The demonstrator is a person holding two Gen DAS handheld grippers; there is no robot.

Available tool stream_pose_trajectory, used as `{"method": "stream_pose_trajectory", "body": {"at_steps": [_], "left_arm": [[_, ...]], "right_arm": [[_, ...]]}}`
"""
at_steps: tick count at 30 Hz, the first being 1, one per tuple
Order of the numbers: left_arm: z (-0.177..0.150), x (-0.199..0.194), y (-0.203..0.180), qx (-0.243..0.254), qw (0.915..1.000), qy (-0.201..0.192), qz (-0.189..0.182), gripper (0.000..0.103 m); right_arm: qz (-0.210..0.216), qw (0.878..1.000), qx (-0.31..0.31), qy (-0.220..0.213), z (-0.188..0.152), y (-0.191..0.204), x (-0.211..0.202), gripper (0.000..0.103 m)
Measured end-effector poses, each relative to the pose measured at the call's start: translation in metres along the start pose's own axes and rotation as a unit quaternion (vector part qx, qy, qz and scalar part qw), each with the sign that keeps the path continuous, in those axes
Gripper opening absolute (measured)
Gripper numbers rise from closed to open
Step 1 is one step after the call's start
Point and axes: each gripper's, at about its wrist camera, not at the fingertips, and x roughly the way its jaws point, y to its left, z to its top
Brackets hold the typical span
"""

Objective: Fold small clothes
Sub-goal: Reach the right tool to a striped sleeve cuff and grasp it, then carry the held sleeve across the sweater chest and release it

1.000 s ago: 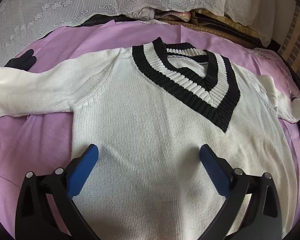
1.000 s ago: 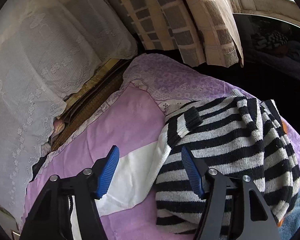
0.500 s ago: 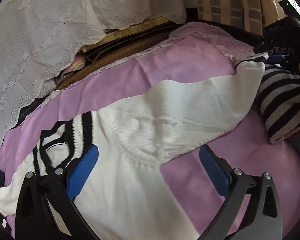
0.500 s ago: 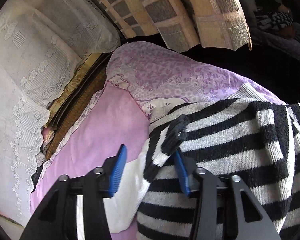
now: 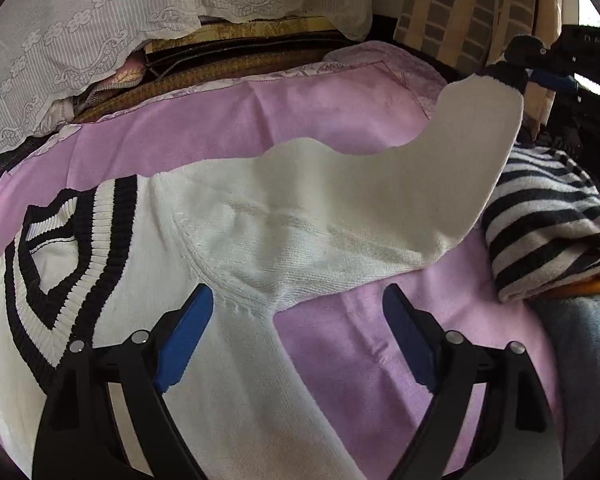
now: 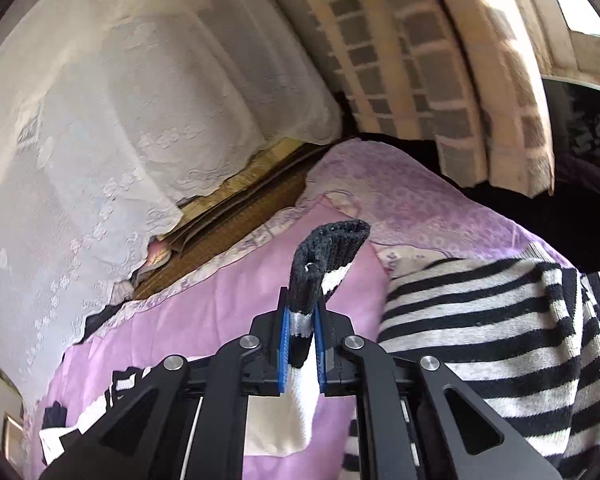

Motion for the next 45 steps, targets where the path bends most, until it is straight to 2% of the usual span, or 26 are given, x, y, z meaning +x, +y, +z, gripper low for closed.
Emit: {"method": "stream_pose_trajectory", "body": {"at_steps": [3,6,9,15,24,27,31,33,34,35,36,37,42,45], "left_arm": [[0.013,-0.017,0.043,-0.054,0.9984,-0.009,-0.01,0.088],[0.026,-0.015,0.09,-0.109,0.9939,0.011,-0.012,0.088],[0.03,-0.009,0.119,-0.125,0.9918,0.021,0.015,0.088],[0.02,-0.029,0.164,-0.158,0.9874,-0.002,0.006,0.088],[-0.013,-0.067,0.24,-0.168,0.9804,-0.041,0.094,0.089],[-0.033,-0.069,0.262,-0.175,0.9768,-0.041,0.117,0.089],[-0.058,-0.063,0.283,-0.198,0.9725,-0.024,0.12,0.088],[-0.068,-0.061,0.292,-0.21,0.9706,-0.019,0.116,0.088],[-0.072,-0.061,0.297,-0.218,0.969,-0.019,0.114,0.088],[-0.076,-0.061,0.3,-0.224,0.9675,-0.017,0.117,0.089],[-0.079,-0.062,0.304,-0.229,0.9661,-0.016,0.117,0.089],[-0.082,-0.065,0.307,-0.236,0.9647,-0.018,0.115,0.089],[-0.096,-0.083,0.316,-0.254,0.9588,-0.028,0.125,0.089],[-0.097,-0.101,0.314,-0.261,0.9542,-0.049,0.136,0.089]], "right_arm": [[0.027,0.999,-0.038,0.01,-0.011,0.046,-0.002,0.011],[0.05,0.996,-0.075,0.021,-0.028,0.091,0.005,0.011],[0.08,0.991,-0.104,0.041,-0.05,0.135,0.012,0.011],[0.122,0.979,-0.154,0.058,-0.091,0.221,0.024,0.011],[0.163,0.964,-0.192,0.081,-0.148,0.314,0.055,0.011],[0.165,0.962,-0.196,0.098,-0.17,0.331,0.071,0.011],[0.161,0.956,-0.208,0.13,-0.2,0.346,0.093,0.011],[0.163,0.95,-0.221,0.152,-0.213,0.352,0.102,0.014],[0.171,0.945,-0.226,0.166,-0.218,0.355,0.106,0.02],[0.182,0.941,-0.226,0.176,-0.221,0.356,0.108,0.036],[0.187,0.939,-0.227,0.18,-0.222,0.357,0.107,0.047],[0.19,0.939,-0.23,0.171,-0.222,0.356,0.102,0.052],[0.214,0.943,-0.228,0.117,-0.194,0.332,0.066,0.052],[0.18,0.952,-0.229,0.088,-0.175,0.3,0.058,0.052]]}}
